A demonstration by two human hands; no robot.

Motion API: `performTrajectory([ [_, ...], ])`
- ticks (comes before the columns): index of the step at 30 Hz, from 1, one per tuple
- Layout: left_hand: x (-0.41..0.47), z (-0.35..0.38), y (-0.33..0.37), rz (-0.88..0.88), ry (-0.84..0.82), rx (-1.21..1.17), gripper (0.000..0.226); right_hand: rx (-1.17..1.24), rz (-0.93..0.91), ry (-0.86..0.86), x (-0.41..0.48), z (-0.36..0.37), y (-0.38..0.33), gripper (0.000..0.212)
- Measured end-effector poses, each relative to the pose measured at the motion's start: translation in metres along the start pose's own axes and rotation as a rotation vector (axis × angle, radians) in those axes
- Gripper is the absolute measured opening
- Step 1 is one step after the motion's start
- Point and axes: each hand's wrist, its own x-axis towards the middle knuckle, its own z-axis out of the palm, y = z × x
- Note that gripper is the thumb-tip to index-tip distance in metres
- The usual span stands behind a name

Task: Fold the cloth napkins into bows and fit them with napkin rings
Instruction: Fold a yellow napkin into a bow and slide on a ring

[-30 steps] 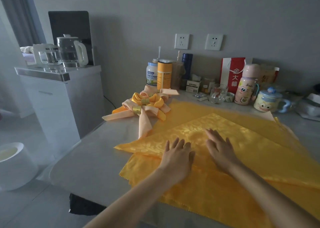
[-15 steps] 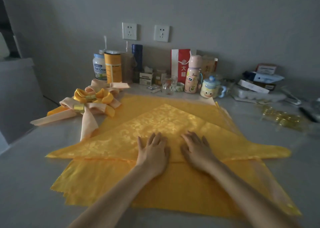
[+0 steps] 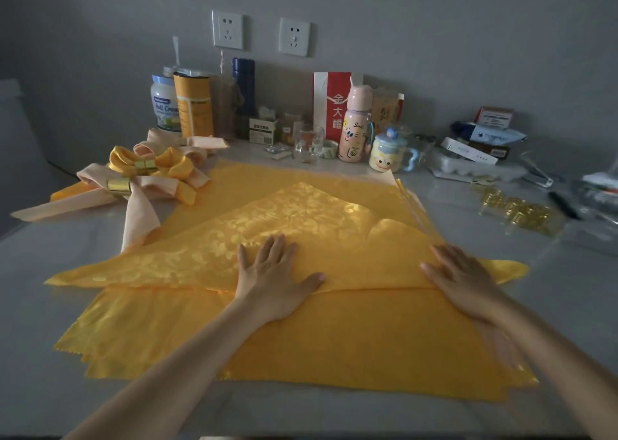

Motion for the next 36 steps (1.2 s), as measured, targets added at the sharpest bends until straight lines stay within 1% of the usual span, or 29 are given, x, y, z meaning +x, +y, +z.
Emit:
performTrajectory([
  [2, 0.000, 0.000, 0.002, 0.003, -0.015, 0.006, 0.082, -0.075, 0.098, -0.028, -0.003, -0.008, 0.018, 0.068],
  [3, -0.001, -0.001, 0.003, -0.002, -0.018, 0.008, 0.081, -0.154, 0.132, -0.005, -0.002, -0.013, 0.019, 0.069],
  [4, -0.003, -0.002, 0.005, -0.013, -0.015, 0.022, 0.081, -0.233, 0.122, 0.063, -0.003, -0.016, 0.013, 0.069],
  [5, -0.005, -0.004, 0.007, -0.028, 0.001, 0.067, 0.081, -0.253, 0.051, 0.164, -0.004, -0.018, -0.001, 0.067],
  [6, -0.006, -0.005, 0.010, -0.033, 0.043, 0.148, 0.081, -0.205, -0.064, 0.265, -0.007, -0.017, -0.021, 0.062],
  [7, -0.009, -0.007, 0.014, -0.022, 0.101, 0.244, 0.081, -0.117, -0.192, 0.325, -0.009, -0.015, -0.045, 0.056],
  [8, -0.010, -0.008, 0.019, 0.012, 0.160, 0.309, 0.079, -0.029, -0.313, 0.332, -0.011, -0.011, -0.069, 0.051],
  [9, -0.011, -0.008, 0.024, 0.044, 0.205, 0.313, 0.076, 0.052, -0.408, 0.294, -0.012, -0.007, -0.092, 0.048],
  [10, -0.013, -0.008, 0.027, 0.063, 0.204, 0.265, 0.072, 0.108, -0.467, 0.231, -0.012, -0.002, -0.112, 0.048],
  [11, -0.014, -0.007, 0.028, 0.061, 0.167, 0.183, 0.070, 0.116, -0.488, 0.162, -0.009, 0.002, -0.124, 0.049],
  [13, -0.018, -0.004, 0.016, 0.027, 0.030, 0.038, 0.071, 0.076, -0.467, 0.075, -0.003, 0.010, -0.130, 0.054],
  [14, -0.023, -0.004, 0.003, 0.010, -0.017, 0.009, 0.072, 0.056, -0.444, 0.043, -0.002, 0.014, -0.130, 0.055],
  [16, -0.037, -0.008, -0.032, -0.030, -0.041, 0.011, 0.075, 0.027, -0.440, 0.003, 0.001, 0.020, -0.127, 0.056],
  [19, -0.061, -0.015, -0.088, -0.128, -0.020, 0.027, 0.075, -0.006, -0.459, -0.022, 0.004, 0.021, -0.133, 0.056],
  [20, -0.069, -0.019, -0.104, -0.163, -0.036, 0.023, 0.078, -0.008, -0.460, -0.026, 0.005, 0.020, -0.135, 0.056],
  [23, -0.091, -0.030, -0.141, -0.228, -0.113, 0.029, 0.106, -0.006, -0.463, -0.019, 0.005, 0.023, -0.140, 0.056],
  [24, -0.096, -0.033, -0.147, -0.244, -0.112, 0.026, 0.110, -0.005, -0.465, -0.019, 0.005, 0.025, -0.141, 0.056],
  [25, -0.100, -0.035, -0.150, -0.259, -0.088, 0.005, 0.106, -0.007, -0.468, -0.021, 0.005, 0.025, -0.142, 0.057],
  [26, -0.102, -0.037, -0.150, -0.261, -0.030, -0.038, 0.099, -0.009, -0.474, -0.029, 0.006, 0.025, -0.143, 0.058],
  [28, -0.095, -0.043, -0.141, -0.195, 0.134, -0.138, 0.083, 0.048, -0.488, -0.041, 0.008, 0.019, -0.146, 0.059],
  [30, -0.073, -0.053, -0.126, -0.113, 0.258, -0.240, 0.064, 0.221, -0.463, -0.003, 0.015, 0.008, -0.148, 0.053],
  [31, -0.058, -0.058, -0.118, -0.083, 0.283, -0.257, 0.055, 0.307, -0.439, 0.036, 0.021, 0.002, -0.148, 0.047],
  [33, -0.022, -0.065, -0.102, -0.062, 0.258, -0.230, 0.046, 0.384, -0.390, 0.119, 0.036, -0.006, -0.147, 0.037],
  [36, 0.034, -0.068, -0.085, -0.056, 0.160, -0.194, 0.046, 0.354, -0.312, 0.154, 0.065, -0.011, -0.141, 0.034],
])
